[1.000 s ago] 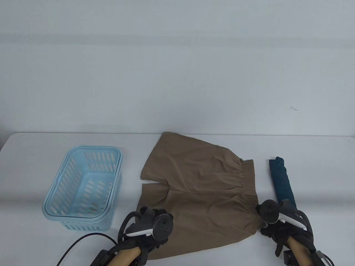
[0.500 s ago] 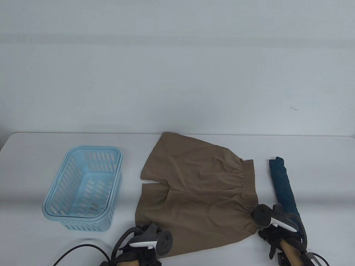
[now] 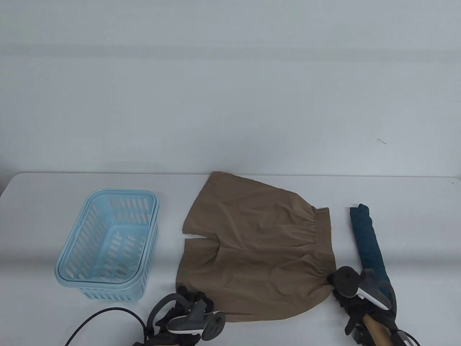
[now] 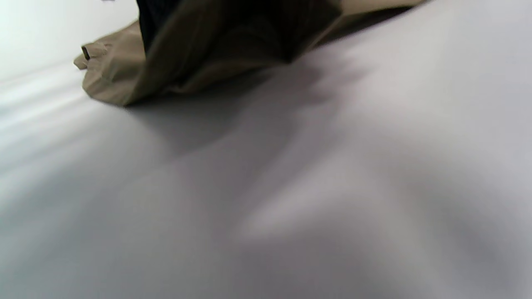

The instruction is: Roll shorts into tight roll

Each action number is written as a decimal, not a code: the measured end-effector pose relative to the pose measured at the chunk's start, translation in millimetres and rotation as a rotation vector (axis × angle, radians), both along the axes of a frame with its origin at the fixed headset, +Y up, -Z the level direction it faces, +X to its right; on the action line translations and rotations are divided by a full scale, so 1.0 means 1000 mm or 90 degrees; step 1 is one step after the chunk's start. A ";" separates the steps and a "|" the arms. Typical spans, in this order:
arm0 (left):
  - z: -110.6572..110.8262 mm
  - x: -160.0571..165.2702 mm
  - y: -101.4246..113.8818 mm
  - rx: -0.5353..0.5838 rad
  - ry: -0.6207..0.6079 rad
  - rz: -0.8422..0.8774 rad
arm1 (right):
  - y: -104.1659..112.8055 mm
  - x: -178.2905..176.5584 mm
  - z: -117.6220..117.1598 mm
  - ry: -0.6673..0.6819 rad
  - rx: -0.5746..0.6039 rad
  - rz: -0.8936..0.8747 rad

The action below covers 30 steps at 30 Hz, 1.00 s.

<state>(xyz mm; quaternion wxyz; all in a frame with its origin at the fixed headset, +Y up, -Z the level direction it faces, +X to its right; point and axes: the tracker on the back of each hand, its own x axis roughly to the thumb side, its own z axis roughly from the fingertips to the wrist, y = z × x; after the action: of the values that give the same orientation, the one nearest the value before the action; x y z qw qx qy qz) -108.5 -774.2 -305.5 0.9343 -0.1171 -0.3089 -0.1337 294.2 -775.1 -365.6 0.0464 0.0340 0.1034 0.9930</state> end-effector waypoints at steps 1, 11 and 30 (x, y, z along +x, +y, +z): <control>-0.003 -0.003 0.004 -0.011 0.016 0.024 | 0.001 0.002 0.000 -0.006 0.006 -0.024; -0.008 -0.026 0.076 -0.010 0.106 0.238 | 0.026 0.020 0.007 -0.042 0.039 -0.163; 0.053 -0.044 0.199 0.052 0.025 0.394 | 0.111 0.047 0.045 0.035 0.048 -0.406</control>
<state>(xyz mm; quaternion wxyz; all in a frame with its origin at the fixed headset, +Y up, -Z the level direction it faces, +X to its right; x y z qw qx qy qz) -152.7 -575.6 -252.0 0.9404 0.0178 -0.3061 0.1471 341.4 -663.7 -320.6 0.3512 0.0931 0.0522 0.9302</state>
